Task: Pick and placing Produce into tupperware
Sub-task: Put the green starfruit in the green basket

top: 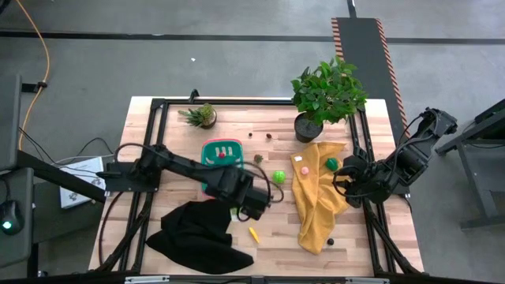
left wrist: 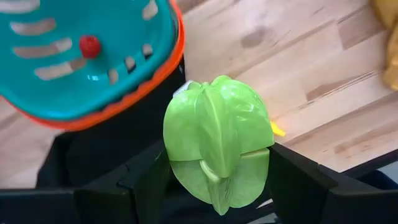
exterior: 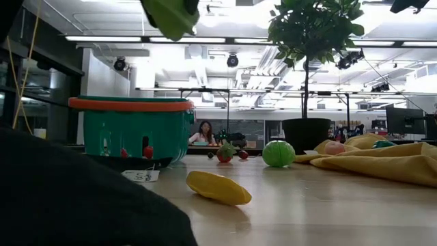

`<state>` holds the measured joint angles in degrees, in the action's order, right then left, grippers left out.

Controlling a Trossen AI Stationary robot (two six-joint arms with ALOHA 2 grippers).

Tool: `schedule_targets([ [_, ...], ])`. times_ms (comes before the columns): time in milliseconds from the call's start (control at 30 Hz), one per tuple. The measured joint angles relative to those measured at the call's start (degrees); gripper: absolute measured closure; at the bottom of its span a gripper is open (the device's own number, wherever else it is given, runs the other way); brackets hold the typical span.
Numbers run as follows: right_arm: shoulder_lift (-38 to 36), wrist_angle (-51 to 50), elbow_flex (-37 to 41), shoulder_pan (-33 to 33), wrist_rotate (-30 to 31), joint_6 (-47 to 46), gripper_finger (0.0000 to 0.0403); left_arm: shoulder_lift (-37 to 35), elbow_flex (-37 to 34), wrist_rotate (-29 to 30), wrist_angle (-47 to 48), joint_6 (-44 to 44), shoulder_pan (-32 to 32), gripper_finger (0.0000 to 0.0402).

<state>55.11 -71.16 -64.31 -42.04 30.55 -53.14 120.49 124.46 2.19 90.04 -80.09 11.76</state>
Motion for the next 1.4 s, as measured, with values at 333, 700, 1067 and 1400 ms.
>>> schedule_targets([
  [333,0.0,0.7,0.0,0.0,-0.6,-2.9,0.0265,-1.1,0.0,0.0,0.0,12.4,-7.1,0.0173],
  [700,0.0,0.8,0.0,0.0,-0.7,-5.7,0.0265,-3.6,-0.2,-1.1,0.0,25.3,-12.7,0.0173],
  [1067,0.0,0.9,0.0,0.0,-0.6,-10.4,0.0265,-6.2,-0.5,-3.0,0.0,38.8,-17.1,0.0173],
  [1400,0.0,4.6,0.0,0.0,1.5,-12.9,0.0265,-10.1,-3.5,-5.4,-0.2,49.3,-20.0,0.0173],
])
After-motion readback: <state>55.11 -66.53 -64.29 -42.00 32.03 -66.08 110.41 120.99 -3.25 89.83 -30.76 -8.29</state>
